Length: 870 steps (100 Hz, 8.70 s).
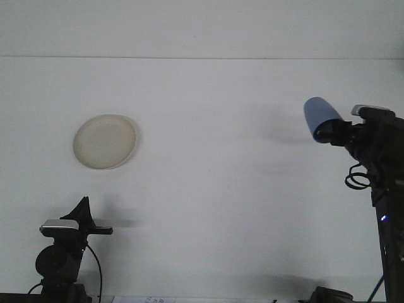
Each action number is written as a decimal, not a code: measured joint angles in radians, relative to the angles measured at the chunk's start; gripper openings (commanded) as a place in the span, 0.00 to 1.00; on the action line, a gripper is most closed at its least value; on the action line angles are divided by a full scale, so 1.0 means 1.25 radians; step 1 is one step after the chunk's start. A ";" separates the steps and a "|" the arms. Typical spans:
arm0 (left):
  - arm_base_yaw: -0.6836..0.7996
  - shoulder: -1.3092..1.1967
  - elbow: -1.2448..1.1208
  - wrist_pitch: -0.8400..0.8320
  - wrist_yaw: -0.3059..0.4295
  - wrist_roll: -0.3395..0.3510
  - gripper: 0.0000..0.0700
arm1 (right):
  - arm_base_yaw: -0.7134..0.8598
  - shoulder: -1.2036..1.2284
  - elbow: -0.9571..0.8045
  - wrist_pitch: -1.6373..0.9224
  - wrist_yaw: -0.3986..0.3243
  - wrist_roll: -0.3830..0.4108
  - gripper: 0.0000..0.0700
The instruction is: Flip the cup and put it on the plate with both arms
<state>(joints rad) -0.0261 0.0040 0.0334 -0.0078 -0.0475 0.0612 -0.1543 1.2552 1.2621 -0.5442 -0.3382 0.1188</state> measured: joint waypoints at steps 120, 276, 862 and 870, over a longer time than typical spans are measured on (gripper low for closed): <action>0.000 0.000 0.000 0.000 0.000 0.000 0.02 | 0.836 0.345 0.109 -0.600 0.210 -0.108 0.58; -0.002 0.090 0.214 -0.099 0.136 -0.353 0.03 | 0.761 -0.761 -0.464 -0.055 0.210 -0.120 0.59; -0.198 0.266 0.520 -0.454 0.163 -0.231 0.02 | 0.761 -0.761 -0.464 -0.078 0.396 -0.071 0.01; -0.198 0.266 0.520 -0.445 0.163 -0.231 0.02 | 0.761 -0.761 -0.464 -0.078 0.396 -0.071 0.01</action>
<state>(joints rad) -0.2733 0.3370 0.6834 -0.5644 0.1566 -0.2272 0.7963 0.3035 0.6823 -0.6418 0.1574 0.0299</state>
